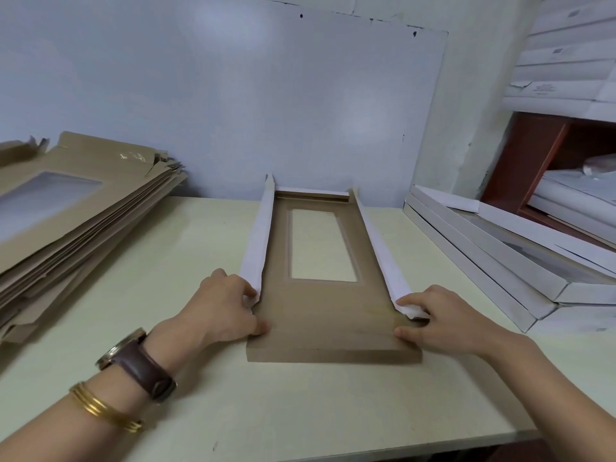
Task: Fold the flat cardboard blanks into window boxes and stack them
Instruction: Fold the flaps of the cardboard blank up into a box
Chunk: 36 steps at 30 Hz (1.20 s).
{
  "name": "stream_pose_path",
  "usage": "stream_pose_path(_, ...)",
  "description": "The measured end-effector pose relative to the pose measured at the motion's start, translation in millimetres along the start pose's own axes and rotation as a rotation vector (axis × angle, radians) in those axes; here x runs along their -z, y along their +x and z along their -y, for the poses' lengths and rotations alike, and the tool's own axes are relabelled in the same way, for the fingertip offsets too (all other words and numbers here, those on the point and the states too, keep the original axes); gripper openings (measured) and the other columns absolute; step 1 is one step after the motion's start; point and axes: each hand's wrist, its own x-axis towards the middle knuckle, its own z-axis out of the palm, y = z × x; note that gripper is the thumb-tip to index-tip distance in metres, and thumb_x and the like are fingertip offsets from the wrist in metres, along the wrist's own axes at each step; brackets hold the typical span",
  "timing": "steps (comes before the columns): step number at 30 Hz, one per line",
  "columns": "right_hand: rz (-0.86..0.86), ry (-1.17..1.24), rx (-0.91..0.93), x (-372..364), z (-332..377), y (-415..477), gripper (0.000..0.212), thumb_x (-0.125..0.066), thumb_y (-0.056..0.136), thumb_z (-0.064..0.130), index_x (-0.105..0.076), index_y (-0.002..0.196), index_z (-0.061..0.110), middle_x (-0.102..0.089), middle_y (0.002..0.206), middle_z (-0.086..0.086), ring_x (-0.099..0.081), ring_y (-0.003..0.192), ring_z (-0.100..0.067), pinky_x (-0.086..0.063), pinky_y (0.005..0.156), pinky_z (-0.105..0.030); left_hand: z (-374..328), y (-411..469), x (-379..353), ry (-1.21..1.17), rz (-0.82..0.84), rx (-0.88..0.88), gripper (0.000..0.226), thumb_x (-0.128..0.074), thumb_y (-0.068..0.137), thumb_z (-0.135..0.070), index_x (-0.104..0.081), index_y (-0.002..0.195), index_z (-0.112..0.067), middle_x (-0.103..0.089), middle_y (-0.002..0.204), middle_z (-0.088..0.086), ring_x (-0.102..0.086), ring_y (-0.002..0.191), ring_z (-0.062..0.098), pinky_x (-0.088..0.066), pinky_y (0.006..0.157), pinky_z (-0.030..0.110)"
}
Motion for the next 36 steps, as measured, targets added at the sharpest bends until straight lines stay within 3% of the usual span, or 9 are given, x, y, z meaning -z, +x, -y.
stream_pose_path(2,-0.018,0.028,0.001,-1.6,0.1,0.6,0.036,-0.075,0.076,0.043,-0.067,0.107,0.027,-0.044,0.094,0.005,-0.046,0.091,-0.013,-0.031,0.060,-0.010,-1.9,2.1,0.3,0.010,0.009,0.000,0.062,-0.077,0.068,-0.044,-0.061,0.125,-0.028,-0.036,0.110,0.001,-0.041,0.111,0.019,-0.044,0.087,0.026)
stream_pose_path(5,-0.042,0.047,0.005,-4.6,-1.5,2.8,0.040,-0.076,0.075,0.035,-0.067,0.106,0.011,-0.037,0.107,0.003,-0.046,0.091,-0.002,-0.036,0.067,-0.006,-5.4,2.9,-1.7,0.064,0.004,-0.046,0.040,-0.074,0.069,-0.039,-0.069,0.103,-0.017,-0.029,0.104,0.001,-0.035,0.106,0.021,-0.043,0.079,0.023)
stream_pose_path(7,-0.035,0.027,0.042,-4.6,1.0,4.2,0.036,-0.074,0.074,0.028,-0.066,0.097,0.002,-0.035,0.105,0.000,-0.046,0.085,-0.005,-0.036,0.067,-0.007,-7.8,2.9,-3.1,0.101,-0.007,-0.083,0.027,-0.070,0.071,-0.035,-0.068,0.082,-0.010,-0.023,0.108,-0.002,-0.033,0.106,0.021,-0.040,0.076,0.022)
stream_pose_path(10,-0.016,0.001,0.095,-2.4,10.1,3.8,0.025,-0.067,0.071,0.030,-0.062,0.080,0.007,-0.031,0.104,0.003,-0.045,0.073,-0.008,-0.036,0.062,-0.013,-8.8,4.6,-3.8,0.182,-0.009,-0.163,0.025,-0.064,0.073,-0.036,-0.056,0.066,-0.013,-0.028,0.114,-0.008,-0.030,0.100,0.022,-0.042,0.081,0.025)
stream_pose_path(13,-0.003,-0.017,0.129,-0.8,15.4,4.9,0.032,-0.063,0.073,0.042,-0.063,0.085,0.012,-0.029,0.105,0.008,-0.047,0.068,-0.007,-0.038,0.063,-0.014,-8.5,7.1,-4.1,0.270,-0.010,-0.220,0.031,-0.059,0.075,-0.045,-0.049,0.069,-0.017,-0.049,0.105,-0.006,-0.029,0.094,0.022,-0.042,0.083,0.027)
stream_pose_path(16,0.009,-0.049,0.137,0.0,19.8,6.6,0.036,-0.061,0.077,0.050,-0.062,0.089,0.017,-0.029,0.106,0.008,-0.047,0.067,-0.008,-0.043,0.071,-0.021,-7.9,8.2,-4.9,0.328,-0.031,-0.263,0.037,-0.055,0.075,-0.052,-0.053,0.072,-0.016,-0.052,0.097,-0.006,-0.029,0.091,0.021,-0.038,0.080,0.023)
stream_pose_path(21,-0.005,-0.026,0.129,0.5,24.2,6.2,0.076,-0.033,0.081,0.078,-0.060,0.077,0.008,-0.031,0.102,0.008,-0.052,0.074,-0.017,-0.044,0.074,-0.023,-7.4,9.2,-7.9,0.369,-0.089,-0.366,0.042,-0.052,0.075,-0.056,-0.059,0.075,-0.015,-0.053,0.091,-0.006,-0.033,0.091,0.020,-0.039,0.087,0.025)
stream_pose_path(29,-0.093,-0.025,0.145,-5.3,22.6,8.0,0.036,-0.047,0.094,0.041,-0.057,0.074,0.013,-0.037,0.100,0.007,-0.046,0.061,-0.012,-0.041,0.067,-0.022,-9.9,17.5,-7.9,0.386,-0.102,-0.452,0.049,-0.051,0.071,-0.066,-0.059,0.080,-0.019,-0.052,0.087,-0.009,-0.039,0.085,0.015,-0.043,0.084,0.027)
stream_pose_path(36,0.004,0.015,0.159,2.6,17.0,9.4,0.044,-0.041,0.099,0.038,-0.055,0.068,0.009,-0.038,0.101,0.005,-0.047,0.073,-0.011,-0.036,0.068,-0.018,-3.8,19.5,0.5,0.331,-0.054,-0.483,0.057,-0.048,0.059,-0.080,-0.052,0.071,-0.024,-0.051,0.078,-0.013,-0.038,0.084,0.011,-0.043,0.073,0.024)
